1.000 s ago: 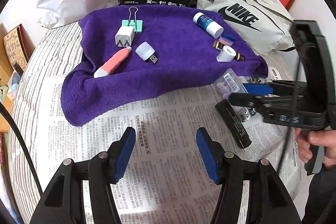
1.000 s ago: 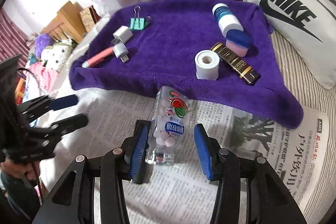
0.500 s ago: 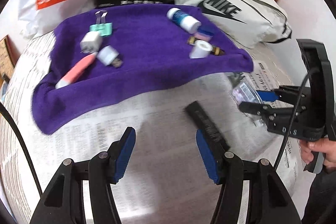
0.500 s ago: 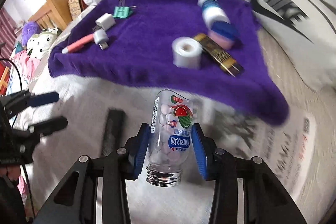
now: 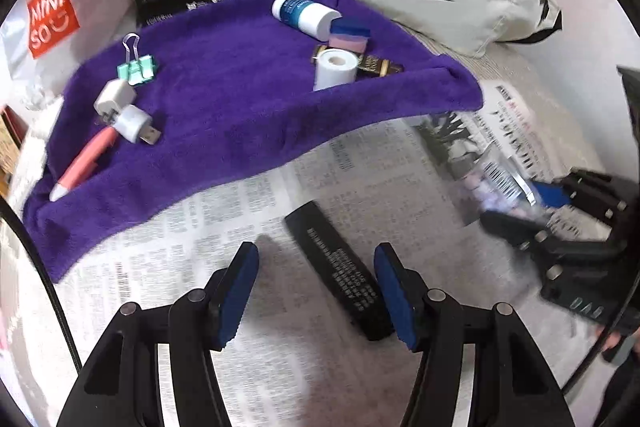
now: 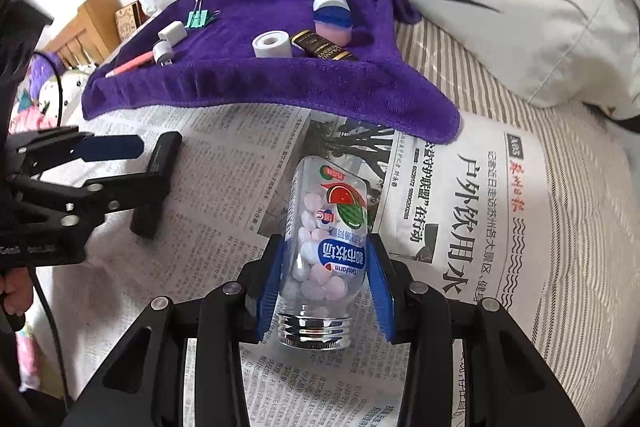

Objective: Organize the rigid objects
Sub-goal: 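Grasp the clear pill bottle with the right gripper while the left moves to the black stick, then close the left gripper around the black rectangular stick, then lift the pill bottle and black stick and carry both over the towel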

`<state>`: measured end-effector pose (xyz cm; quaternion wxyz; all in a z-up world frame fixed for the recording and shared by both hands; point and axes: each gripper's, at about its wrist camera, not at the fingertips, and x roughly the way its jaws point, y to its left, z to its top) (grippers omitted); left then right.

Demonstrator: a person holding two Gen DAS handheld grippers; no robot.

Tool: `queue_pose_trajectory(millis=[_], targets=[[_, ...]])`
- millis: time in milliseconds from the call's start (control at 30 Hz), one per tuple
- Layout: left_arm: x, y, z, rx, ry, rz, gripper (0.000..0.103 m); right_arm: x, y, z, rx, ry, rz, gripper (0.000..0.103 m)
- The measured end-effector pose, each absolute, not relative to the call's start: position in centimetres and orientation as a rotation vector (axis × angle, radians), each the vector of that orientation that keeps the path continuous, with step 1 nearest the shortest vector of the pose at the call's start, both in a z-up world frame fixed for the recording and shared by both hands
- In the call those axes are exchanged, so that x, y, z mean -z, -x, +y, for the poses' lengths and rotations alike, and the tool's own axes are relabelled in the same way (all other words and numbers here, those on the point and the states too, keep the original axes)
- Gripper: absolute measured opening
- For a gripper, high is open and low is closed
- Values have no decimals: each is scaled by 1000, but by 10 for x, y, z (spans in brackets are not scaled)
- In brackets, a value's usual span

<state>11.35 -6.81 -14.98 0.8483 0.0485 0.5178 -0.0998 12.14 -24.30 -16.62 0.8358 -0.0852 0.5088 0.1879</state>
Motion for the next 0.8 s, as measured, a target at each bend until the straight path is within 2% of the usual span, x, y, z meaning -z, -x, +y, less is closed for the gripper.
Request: queue_pose_trajectory(millis=[233,333,400,467,500,800], targets=[[149,-104,-47,182,-118,1089,60,168,-120,-247,-406,140,1056,41],[148,-105,-48,194,-117,1082,57,168,-117,-248,-399,135,1048,42],[148,-108,-55,210,-137,1076,47,168,-115,-248,-396,131,1040,42],[147,-109,-61,237,-148,1058,27,169,-115,-249,-395,125,1036,42],[147,-108,-64,251,-153,1051,23,169,-115,-249,-396,122,1035,42],[143,-98,-50,250,-123,1069,21,167,-120,-249,-412,123,1065,41]])
